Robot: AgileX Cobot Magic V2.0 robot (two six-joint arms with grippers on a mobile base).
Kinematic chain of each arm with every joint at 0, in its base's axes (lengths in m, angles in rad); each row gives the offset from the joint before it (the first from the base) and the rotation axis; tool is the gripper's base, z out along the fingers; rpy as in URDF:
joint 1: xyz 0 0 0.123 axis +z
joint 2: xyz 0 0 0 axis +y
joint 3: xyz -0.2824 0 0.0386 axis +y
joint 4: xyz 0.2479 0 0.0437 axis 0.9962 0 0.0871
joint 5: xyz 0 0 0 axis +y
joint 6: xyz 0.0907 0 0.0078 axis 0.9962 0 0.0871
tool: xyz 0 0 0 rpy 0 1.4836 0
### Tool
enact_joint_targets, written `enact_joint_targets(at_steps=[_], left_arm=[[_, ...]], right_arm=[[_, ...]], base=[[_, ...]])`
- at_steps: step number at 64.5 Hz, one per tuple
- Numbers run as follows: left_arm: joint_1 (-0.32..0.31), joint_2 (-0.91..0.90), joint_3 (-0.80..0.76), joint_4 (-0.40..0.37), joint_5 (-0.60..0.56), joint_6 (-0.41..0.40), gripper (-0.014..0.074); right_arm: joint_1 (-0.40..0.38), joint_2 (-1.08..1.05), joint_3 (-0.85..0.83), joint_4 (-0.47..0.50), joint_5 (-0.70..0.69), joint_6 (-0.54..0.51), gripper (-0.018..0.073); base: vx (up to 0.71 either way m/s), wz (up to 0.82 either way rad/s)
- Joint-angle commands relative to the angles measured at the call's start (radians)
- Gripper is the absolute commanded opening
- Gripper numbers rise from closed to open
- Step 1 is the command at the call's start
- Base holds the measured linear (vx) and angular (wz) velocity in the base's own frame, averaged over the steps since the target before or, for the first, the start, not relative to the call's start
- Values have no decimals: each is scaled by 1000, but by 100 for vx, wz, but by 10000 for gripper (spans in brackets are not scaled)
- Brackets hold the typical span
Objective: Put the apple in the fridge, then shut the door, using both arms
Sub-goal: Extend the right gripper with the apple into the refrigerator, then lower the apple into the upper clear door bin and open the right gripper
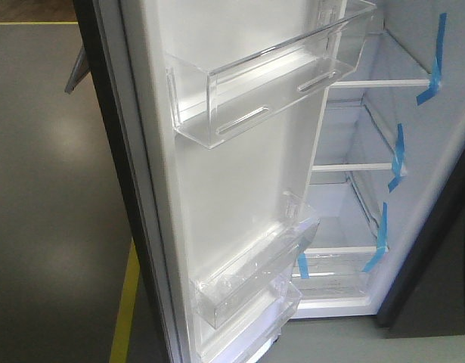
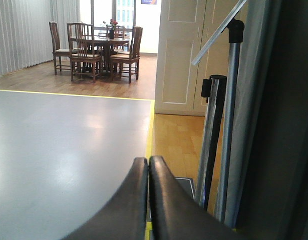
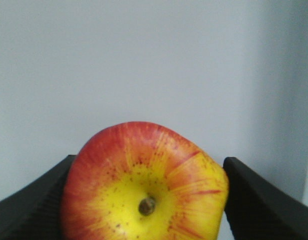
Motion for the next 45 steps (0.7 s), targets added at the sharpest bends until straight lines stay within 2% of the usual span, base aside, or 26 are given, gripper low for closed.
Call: enact_joint_targets(at_steps=[1,15,26,34,45], left_arm=[[-7,-16,27,0,-70,-9,-6],[-7,-16,27,0,-70,-9,-6],[-7,-16,27,0,-70,-9,-6],[-7,-16,27,0,-70,-9,-6],[-7,-16,27,0,-70,-9,-6]], right_arm=[[-1,21,-63,90,30,-21,-3],[-1,98,-119,86,86,4,18],[-1,128,-122,75,92,17,92],[-1,142,-122,69,112,22,201],[-1,147,-122,55,99,27,433]], base=[[0,0],[0,0],[0,0],[0,0],[0,0]])
